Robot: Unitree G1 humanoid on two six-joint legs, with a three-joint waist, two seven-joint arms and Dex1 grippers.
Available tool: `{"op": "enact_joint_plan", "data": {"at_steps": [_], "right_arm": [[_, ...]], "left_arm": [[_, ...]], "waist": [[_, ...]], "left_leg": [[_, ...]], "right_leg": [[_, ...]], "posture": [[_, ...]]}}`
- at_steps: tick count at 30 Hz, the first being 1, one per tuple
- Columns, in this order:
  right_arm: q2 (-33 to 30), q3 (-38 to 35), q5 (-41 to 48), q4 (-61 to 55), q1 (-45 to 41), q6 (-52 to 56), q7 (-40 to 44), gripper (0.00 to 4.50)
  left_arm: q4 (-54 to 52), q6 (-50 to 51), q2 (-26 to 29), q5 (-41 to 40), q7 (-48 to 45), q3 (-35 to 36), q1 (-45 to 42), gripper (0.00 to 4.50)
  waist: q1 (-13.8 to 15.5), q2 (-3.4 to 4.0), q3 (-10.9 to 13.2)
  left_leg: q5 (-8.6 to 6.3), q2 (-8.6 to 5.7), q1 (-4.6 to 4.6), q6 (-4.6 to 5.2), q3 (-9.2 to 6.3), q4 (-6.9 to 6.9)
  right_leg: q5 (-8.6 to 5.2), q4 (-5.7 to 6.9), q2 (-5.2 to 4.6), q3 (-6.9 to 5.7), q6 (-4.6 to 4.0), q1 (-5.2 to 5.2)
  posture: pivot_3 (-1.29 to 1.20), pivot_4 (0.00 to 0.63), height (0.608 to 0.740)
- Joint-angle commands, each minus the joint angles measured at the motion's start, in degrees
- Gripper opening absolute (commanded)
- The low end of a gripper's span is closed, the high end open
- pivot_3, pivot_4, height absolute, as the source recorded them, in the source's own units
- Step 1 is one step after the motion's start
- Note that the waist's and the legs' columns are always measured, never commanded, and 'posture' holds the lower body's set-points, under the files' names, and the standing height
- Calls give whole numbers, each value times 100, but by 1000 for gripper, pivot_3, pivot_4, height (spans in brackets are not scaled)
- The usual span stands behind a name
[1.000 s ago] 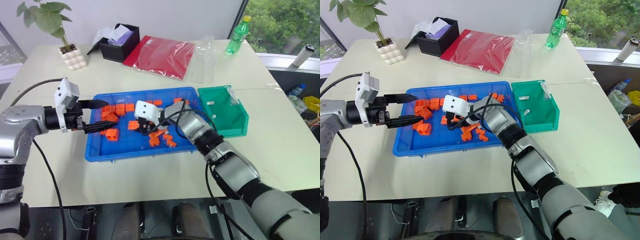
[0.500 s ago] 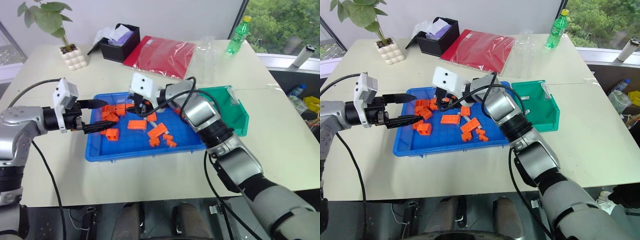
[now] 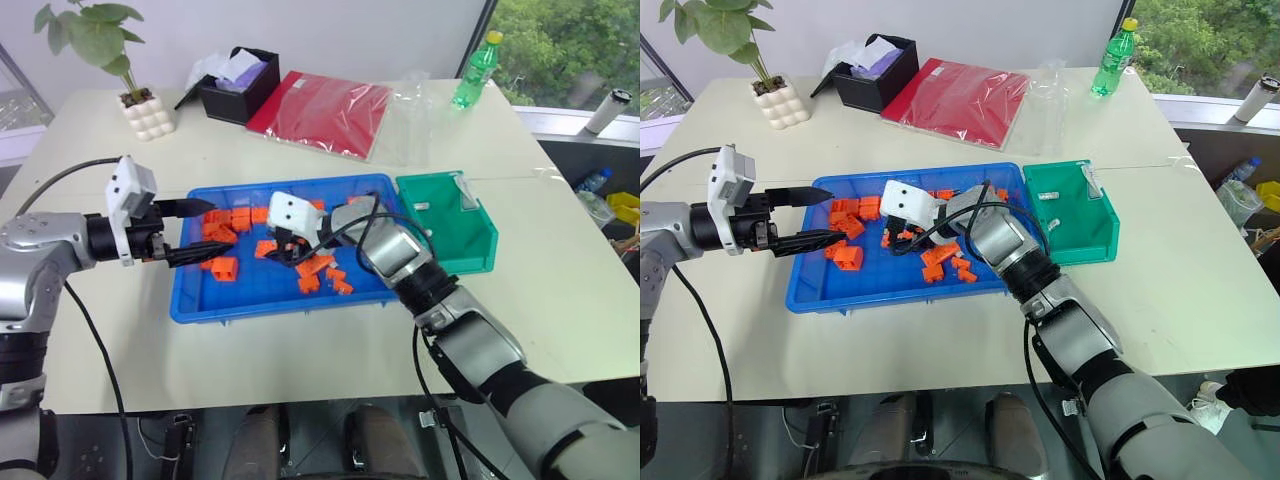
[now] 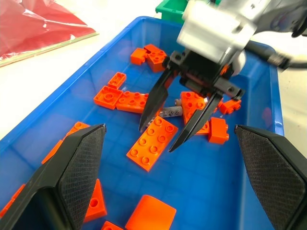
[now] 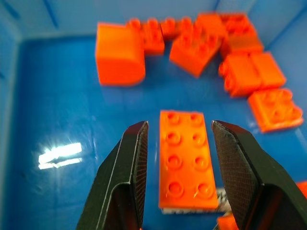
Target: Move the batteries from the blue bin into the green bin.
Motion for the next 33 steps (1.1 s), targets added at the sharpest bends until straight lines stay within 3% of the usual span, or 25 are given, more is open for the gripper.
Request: {"op": "enact_joint_plan", "data": {"at_steps": [1, 5, 8, 11, 17, 20, 25, 33], "right_arm": [[101, 37, -93, 250, -119, -345, -33, 2153], [191, -8, -152, 584, -171, -548, -119, 2153], [236, -49, -195, 640, -208, -595, -167, 2954], [248, -44, -247, 643, -220, -655, -189, 4380], [274, -48, -284, 653, -223, -712, -182, 4453], [280, -47, -276, 617, -205, -707, -126, 3554], [286, -37, -310, 603, -192, -697, -100, 1211], [303, -108, -300, 425, -243, -634, -101, 1211]], "left_arm": [[-131, 14, 56, -114, 21, 209, -23, 4500], [-154, 16, 57, -121, 45, 241, 8, 4500], [-164, 16, 64, -124, 49, 256, 30, 4500], [-149, 9, 70, -117, 47, 259, 26, 4500], [-113, -19, 62, -100, 53, 247, -3, 4500], [-109, -33, 51, -95, 62, 242, -8, 4500], [-99, -55, 42, -88, 83, 249, -14, 4500], [-123, -61, 78, -109, 96, 298, 22, 4500]], "waist": [[0, 0, 0], [-1, 0, 0], [0, 0, 0], [0, 0, 0], [0, 0, 0], [0, 0, 0], [0, 0, 0], [0, 0, 0]], "left_leg": [[0, 0, 0, 0, 0, 0], [0, 0, 1, -1, 0, 0], [0, 0, 0, -1, 0, 0], [1, 1, 0, -1, 0, 0], [1, 0, 0, -1, 0, 0], [1, 0, 0, -1, 0, 0], [1, 0, 0, -1, 0, 0], [1, 0, 0, -2, 0, 0]], "right_leg": [[0, 0, 0, 0, 0, 0], [0, 0, 0, 0, 0, 0], [0, 0, 0, 0, 0, 0], [0, 0, 0, 0, 0, 0], [0, 0, 0, 0, 0, 0], [0, 0, 0, 0, 0, 0], [0, 0, 0, 0, 0, 0], [0, 0, 0, 0, 0, 0]], "posture": [[0, 150, 740], [0, 150, 740], [0, 150, 740], [0, 150, 740], [0, 150, 740], [0, 150, 740], [0, 150, 740], [0, 150, 740]]}}
